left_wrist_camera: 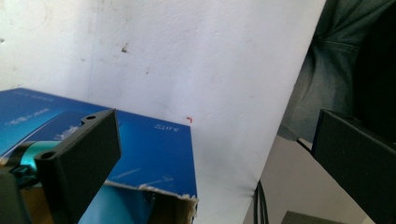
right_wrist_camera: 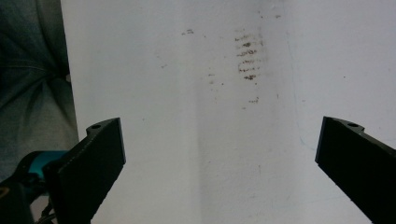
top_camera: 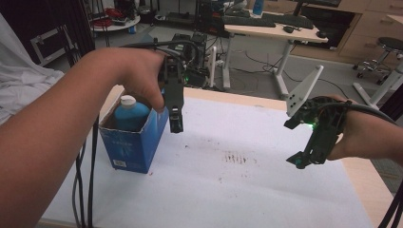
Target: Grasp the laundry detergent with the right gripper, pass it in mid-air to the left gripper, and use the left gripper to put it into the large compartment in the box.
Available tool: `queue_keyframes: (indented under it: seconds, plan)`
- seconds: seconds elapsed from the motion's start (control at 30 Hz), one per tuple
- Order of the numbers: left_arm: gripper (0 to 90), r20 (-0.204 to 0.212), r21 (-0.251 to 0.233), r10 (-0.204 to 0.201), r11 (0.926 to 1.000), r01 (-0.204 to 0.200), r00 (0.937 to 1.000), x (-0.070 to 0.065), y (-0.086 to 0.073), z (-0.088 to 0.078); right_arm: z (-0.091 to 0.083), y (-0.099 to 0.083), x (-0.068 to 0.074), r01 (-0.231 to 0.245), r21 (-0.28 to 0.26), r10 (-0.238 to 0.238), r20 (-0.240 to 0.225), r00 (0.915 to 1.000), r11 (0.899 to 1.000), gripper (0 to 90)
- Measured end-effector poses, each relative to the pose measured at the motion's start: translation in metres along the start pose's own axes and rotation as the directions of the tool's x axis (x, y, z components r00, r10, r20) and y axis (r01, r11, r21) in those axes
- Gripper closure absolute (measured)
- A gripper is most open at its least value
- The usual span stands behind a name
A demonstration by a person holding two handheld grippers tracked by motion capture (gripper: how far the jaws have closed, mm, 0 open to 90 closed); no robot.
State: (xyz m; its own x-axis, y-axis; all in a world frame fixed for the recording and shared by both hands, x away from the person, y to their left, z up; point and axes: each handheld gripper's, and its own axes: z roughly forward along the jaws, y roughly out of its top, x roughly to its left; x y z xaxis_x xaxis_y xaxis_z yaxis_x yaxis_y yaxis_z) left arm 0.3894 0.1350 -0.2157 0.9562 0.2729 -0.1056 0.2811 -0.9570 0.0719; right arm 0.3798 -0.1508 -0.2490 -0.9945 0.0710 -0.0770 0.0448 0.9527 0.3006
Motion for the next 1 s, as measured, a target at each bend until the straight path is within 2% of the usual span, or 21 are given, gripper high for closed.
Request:
queue_keyframes:
  seconds: [0.27,0.6,0.87,1.0]
  plan:
    - [1.6,0.01,0.023,0.031,0.9992,-0.032,0.9995,-0.004,0.009,0.008,-0.006,0.002,0.002,0.017,0.03,-0.017,0.009,0.9998,0.999,0.7]
    - [1.6,0.032,0.056,0.038,0.9977,-0.04,0.9988,-0.001,0.021,0.019,-0.003,-0.002,-0.006,0.019,0.046,-0.019,0.003,0.9998,0.999,0.7]
    - [1.6,0.046,0.06,0.037,0.9974,-0.04,0.9983,0.003,0.025,0.023,-0.002,-0.004,-0.009,0.02,0.061,-0.02,-0.001,0.9998,0.998,0.7]
    - [1.6,0.051,0.06,0.037,0.9974,-0.04,0.998,0.004,0.025,0.024,-0.001,-0.005,-0.01,0.019,0.051,-0.019,0.001,0.9998,0.999,0.7]
